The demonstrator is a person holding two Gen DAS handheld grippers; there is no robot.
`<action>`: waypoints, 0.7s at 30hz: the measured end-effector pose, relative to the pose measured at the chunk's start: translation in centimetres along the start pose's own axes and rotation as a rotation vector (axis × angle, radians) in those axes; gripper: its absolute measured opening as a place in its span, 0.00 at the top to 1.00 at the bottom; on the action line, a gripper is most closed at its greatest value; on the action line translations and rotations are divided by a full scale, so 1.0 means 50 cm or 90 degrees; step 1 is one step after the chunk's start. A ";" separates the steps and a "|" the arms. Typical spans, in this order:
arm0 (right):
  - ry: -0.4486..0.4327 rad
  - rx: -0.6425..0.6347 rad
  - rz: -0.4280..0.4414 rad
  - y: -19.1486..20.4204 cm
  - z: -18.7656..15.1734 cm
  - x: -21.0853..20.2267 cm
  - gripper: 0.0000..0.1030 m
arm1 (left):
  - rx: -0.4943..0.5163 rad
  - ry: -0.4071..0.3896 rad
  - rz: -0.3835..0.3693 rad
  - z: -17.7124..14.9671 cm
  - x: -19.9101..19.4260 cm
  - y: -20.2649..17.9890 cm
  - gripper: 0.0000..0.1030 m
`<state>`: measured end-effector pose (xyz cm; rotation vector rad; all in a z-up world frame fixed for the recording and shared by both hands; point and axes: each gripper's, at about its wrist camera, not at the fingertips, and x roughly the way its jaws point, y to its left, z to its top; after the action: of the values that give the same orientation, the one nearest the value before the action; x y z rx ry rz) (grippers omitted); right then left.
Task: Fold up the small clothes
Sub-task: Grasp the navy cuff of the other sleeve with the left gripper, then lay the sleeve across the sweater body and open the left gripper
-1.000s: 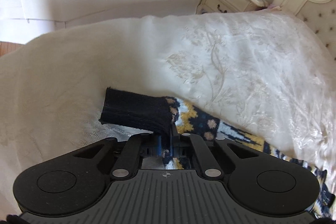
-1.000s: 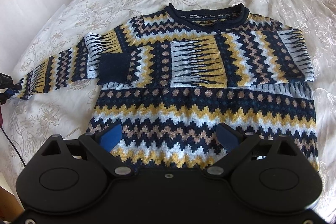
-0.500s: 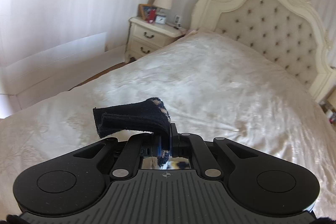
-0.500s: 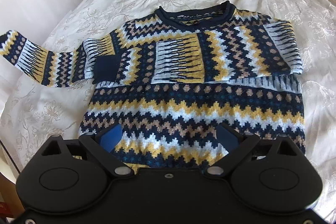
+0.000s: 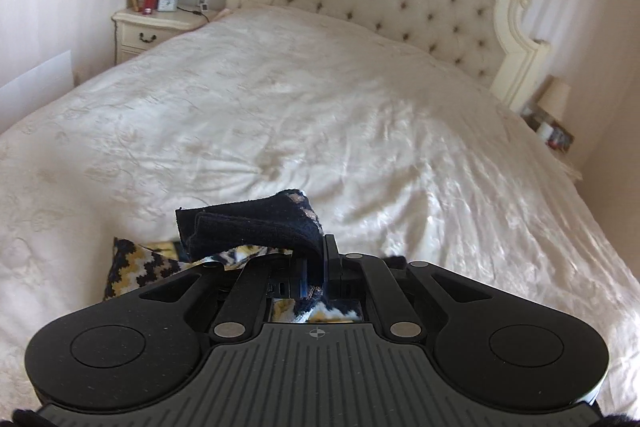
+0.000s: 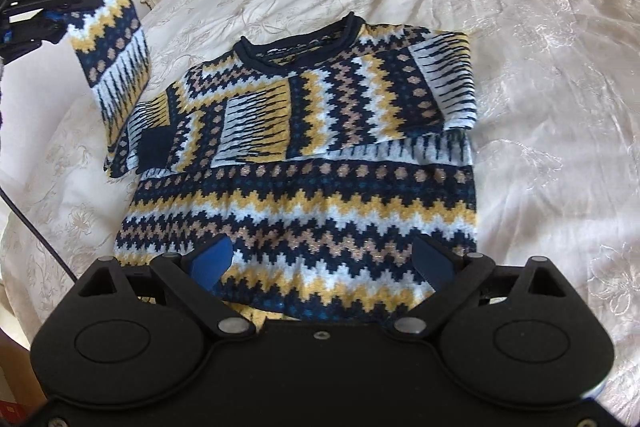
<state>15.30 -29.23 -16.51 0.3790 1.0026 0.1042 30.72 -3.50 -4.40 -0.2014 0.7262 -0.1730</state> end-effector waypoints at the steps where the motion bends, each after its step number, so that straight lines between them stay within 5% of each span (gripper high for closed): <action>1: -0.001 0.004 -0.002 -0.009 0.000 -0.003 0.06 | 0.019 0.011 -0.007 -0.017 0.013 -0.026 0.94; 8: -0.008 0.022 -0.006 -0.043 -0.001 -0.017 0.06 | 0.107 0.080 -0.012 -0.089 0.084 -0.117 0.92; 11: -0.009 0.028 -0.007 -0.045 -0.002 -0.014 0.06 | 0.097 0.103 -0.036 -0.101 0.091 -0.138 0.74; 21: -0.009 0.033 -0.006 -0.009 0.007 0.013 0.06 | 0.189 0.075 -0.123 -0.108 0.039 -0.200 0.56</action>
<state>15.90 -29.58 -17.06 0.4217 0.9943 0.0666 27.64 -14.25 -7.16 0.0233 0.7889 -0.4769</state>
